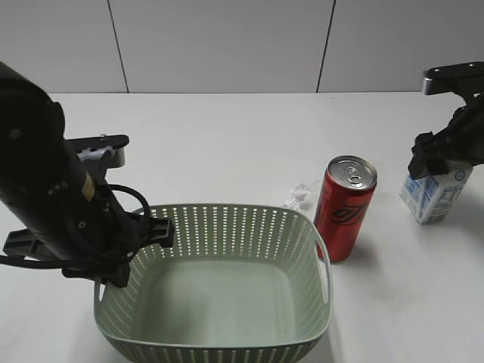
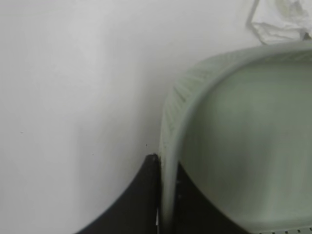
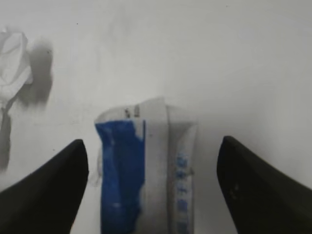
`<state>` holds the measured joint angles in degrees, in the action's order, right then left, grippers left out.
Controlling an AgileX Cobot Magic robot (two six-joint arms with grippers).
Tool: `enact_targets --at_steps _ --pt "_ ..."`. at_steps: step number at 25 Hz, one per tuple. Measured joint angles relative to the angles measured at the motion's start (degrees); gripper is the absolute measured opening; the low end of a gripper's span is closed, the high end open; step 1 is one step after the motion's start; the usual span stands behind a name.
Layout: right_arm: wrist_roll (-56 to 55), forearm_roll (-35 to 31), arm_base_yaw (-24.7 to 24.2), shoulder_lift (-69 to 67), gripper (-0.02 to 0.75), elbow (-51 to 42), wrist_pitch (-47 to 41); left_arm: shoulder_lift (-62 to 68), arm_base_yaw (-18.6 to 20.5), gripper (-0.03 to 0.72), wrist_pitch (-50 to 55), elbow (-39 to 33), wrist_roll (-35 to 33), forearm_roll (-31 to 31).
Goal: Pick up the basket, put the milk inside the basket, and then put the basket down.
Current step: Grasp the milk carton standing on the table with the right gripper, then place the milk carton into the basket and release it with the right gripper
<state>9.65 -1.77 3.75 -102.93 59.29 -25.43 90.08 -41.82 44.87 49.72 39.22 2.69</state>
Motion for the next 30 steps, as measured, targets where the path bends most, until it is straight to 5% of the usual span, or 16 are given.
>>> enact_targets --at_steps 8,15,30 --pt "0.0 0.0 0.0 -2.1 0.572 0.2 2.8 0.0 0.0 0.006 0.0 0.0 -0.1 0.0" --pt "0.0 -0.1 0.0 -2.1 0.317 0.2 2.0 0.0 0.0 0.006 -0.2 0.0 -0.1 0.0" --pt "-0.8 0.0 0.0 11.3 0.317 1.3 -11.2 0.0 0.0 0.006 -0.4 0.0 -0.1 0.0"
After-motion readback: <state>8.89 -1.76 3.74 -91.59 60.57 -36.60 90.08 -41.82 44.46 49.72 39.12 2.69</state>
